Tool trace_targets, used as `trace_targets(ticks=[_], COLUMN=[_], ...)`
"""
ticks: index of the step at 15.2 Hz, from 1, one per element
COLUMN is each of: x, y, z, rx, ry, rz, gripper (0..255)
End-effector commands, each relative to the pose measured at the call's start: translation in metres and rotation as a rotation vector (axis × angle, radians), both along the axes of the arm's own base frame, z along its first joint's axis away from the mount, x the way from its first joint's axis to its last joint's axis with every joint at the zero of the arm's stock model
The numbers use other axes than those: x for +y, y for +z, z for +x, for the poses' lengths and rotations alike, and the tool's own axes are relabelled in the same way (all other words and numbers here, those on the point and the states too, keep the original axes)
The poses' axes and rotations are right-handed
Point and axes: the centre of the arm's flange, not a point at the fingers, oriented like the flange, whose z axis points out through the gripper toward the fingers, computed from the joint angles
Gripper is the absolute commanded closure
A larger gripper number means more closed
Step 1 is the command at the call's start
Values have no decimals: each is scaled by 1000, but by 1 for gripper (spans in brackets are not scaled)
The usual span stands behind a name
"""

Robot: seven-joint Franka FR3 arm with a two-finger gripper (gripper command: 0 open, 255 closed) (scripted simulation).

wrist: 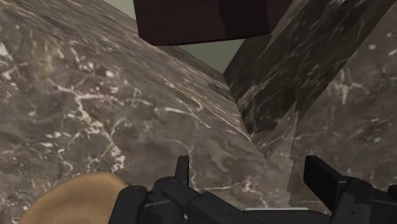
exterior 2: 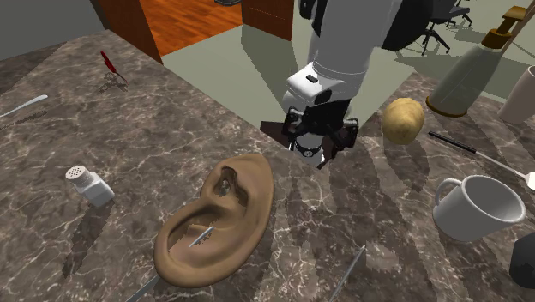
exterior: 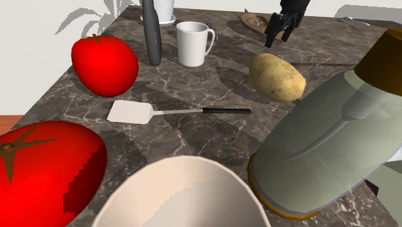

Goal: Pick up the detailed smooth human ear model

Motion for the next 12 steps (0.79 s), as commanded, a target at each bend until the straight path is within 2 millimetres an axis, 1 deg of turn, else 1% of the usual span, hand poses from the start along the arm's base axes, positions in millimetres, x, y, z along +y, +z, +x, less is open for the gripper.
trace_targets(ticks=[1, 6, 12], x=[-10, -40, -74], y=[4, 11, 26], z=[17, 60, 110], rx=[-23, -77, -140], ry=[4, 13, 23], rz=[-31, -104, -193], gripper=[0, 0, 0])
